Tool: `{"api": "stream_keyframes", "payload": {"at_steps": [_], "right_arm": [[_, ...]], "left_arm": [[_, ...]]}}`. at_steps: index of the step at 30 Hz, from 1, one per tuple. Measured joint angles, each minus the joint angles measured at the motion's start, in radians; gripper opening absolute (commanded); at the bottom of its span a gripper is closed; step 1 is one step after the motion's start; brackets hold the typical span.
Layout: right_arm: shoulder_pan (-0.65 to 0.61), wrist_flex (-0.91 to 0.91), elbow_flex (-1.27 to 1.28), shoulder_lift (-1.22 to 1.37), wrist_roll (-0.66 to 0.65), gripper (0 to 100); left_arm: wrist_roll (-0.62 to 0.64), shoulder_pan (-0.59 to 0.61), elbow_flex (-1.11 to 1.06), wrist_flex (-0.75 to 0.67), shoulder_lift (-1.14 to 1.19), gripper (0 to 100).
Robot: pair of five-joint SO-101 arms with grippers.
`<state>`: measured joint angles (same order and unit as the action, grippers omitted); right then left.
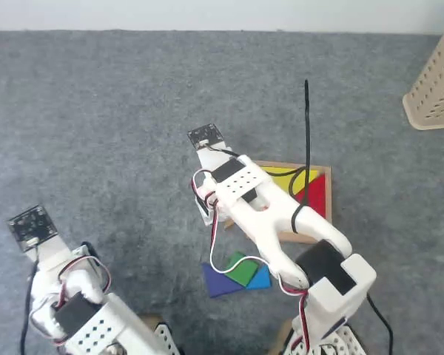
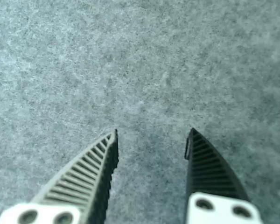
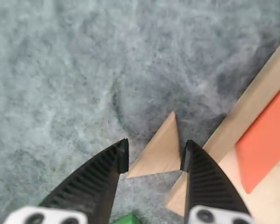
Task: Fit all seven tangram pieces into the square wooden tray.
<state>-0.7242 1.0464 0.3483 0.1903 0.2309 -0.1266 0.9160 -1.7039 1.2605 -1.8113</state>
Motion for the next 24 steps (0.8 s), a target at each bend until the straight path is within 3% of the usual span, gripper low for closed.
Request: {"api": "stream_keyframes", "payload": {"at_steps": [12,18,24], "right_arm": [[-0.002,0.0,0.023,0.0,0.003,19.1],[0.0,-0.003,0.014,0.058,0.003,6.6],[0.006,0.038,-0.06,0.114,-0.04,1.3]], "left_arm": [[0.0,0.0,0.0,0.0,0.0,23],[0.0,0.0,0.0,0.0,0.0,23],[0.0,0.0,0.0,0.0,0.0,23]]}}
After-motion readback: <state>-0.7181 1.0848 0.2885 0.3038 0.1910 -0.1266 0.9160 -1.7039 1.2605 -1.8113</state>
